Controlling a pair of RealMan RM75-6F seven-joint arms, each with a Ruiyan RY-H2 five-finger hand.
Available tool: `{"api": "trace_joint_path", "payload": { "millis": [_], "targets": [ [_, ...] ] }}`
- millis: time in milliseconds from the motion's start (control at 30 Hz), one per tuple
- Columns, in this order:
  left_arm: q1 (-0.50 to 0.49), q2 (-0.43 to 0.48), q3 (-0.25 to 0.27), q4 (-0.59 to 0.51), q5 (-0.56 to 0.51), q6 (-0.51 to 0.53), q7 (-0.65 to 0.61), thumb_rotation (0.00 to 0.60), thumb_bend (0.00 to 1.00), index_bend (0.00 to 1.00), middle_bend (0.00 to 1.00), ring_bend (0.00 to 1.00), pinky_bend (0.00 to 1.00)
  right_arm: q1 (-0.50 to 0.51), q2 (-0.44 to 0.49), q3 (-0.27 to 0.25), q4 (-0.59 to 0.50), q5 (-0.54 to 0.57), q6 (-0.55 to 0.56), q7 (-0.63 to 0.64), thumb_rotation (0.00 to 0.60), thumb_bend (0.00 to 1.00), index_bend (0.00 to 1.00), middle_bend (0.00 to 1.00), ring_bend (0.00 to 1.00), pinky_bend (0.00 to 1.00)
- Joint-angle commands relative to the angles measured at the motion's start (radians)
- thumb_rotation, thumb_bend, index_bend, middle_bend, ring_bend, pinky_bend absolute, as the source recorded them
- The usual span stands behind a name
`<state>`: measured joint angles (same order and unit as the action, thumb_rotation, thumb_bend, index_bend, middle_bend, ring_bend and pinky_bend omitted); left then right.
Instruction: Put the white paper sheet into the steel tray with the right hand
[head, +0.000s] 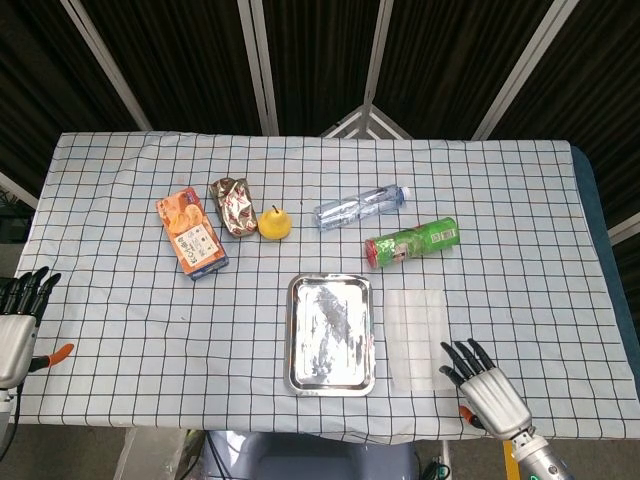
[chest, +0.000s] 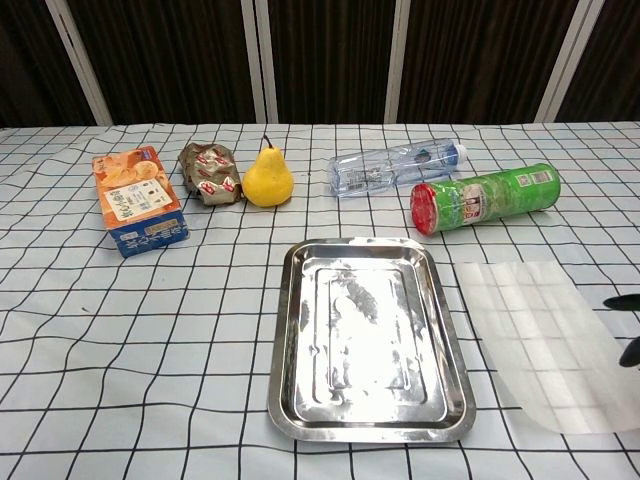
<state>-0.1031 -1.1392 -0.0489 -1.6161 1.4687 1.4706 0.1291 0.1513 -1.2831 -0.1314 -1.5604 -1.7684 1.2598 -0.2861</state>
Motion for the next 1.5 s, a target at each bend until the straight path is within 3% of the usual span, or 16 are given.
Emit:
{"api": "trace_joint_path", "payload": {
  "millis": [33, 367, 867, 1067, 1333, 1500],
  "targets": [
    [0.000, 0.000, 0.000, 0.000, 0.001, 0.001, -0.001, 0.600, 0.06, 0.00, 0.00, 0.00, 0.00, 0.002, -0.031, 0.004, 0.016, 0.013, -0.013, -0.021, 0.600, 0.31, 0.28, 0.05, 0.00, 0.00],
    [-0.001, 0.001, 0.000, -0.001, -0.003, -0.003, -0.002, 0.600, 0.07, 0.00, 0.00, 0.00, 0.00, 0.023, -0.097, 0.039, 0.073, 0.057, -0.044, -0.064, 0.600, 0.31, 0.28, 0.05, 0.00, 0.00],
    [-0.001, 0.002, -0.003, -0.007, -0.013, -0.006, -0.001, 0.600, 0.06, 0.00, 0.00, 0.00, 0.00, 0.037, -0.129, 0.050, 0.128, 0.096, -0.055, -0.058, 0.600, 0.31, 0.29, 0.06, 0.00, 0.00],
    [-0.002, 0.002, -0.003, -0.008, -0.015, -0.009, -0.001, 0.600, 0.06, 0.00, 0.00, 0.00, 0.00, 0.045, -0.152, 0.057, 0.150, 0.105, -0.056, -0.049, 0.600, 0.33, 0.34, 0.08, 0.00, 0.00],
    [-0.003, 0.002, -0.004, -0.008, -0.017, -0.011, -0.004, 0.600, 0.07, 0.00, 0.00, 0.00, 0.00, 0.052, -0.169, 0.047, 0.180, 0.071, -0.020, 0.003, 0.600, 0.50, 0.52, 0.13, 0.00, 0.00],
    [-0.003, 0.002, -0.003, -0.008, -0.017, -0.010, -0.004, 0.600, 0.06, 0.00, 0.00, 0.00, 0.00, 0.052, -0.170, 0.039, 0.185, 0.061, -0.005, 0.018, 0.600, 0.54, 0.56, 0.14, 0.00, 0.00]
  ]
}}
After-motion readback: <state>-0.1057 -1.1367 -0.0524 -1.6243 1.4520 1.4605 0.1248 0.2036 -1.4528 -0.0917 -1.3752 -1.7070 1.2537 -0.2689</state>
